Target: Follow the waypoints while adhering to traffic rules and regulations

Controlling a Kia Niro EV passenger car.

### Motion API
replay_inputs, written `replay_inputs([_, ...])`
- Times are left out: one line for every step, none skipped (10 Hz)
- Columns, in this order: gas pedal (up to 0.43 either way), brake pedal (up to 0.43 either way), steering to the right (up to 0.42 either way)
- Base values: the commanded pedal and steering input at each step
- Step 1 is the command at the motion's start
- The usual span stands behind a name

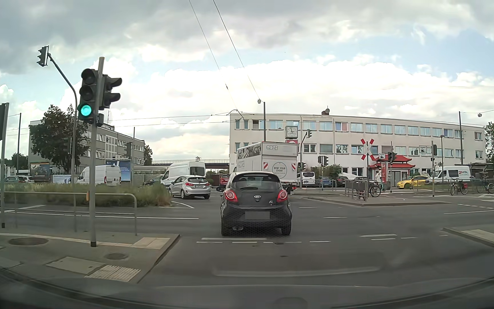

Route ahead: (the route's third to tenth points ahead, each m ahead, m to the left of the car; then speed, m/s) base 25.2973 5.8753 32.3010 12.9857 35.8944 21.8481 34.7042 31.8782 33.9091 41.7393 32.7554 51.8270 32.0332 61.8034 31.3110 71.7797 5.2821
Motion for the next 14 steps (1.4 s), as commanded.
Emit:
replay_inputs([0.028, 0.030, -0.012])
replay_inputs([0.028, 0.030, -0.021])
replay_inputs([0.028, 0.030, -0.029])
replay_inputs([0.028, 0.030, -0.037])
replay_inputs([0.028, 0.030, -0.041])
replay_inputs([0.028, 0.030, -0.044])
replay_inputs([0.028, 0.030, -0.046])
replay_inputs([0.039, 0.030, -0.050])
replay_inputs([0.039, 0.030, -0.056])
replay_inputs([0.039, 0.030, -0.059])
replay_inputs([0.047, 0.030, -0.062])
replay_inputs([0.047, 0.030, -0.066])
replay_inputs([0.059, 0.030, -0.068])
replay_inputs([0.067, 0.030, -0.073])
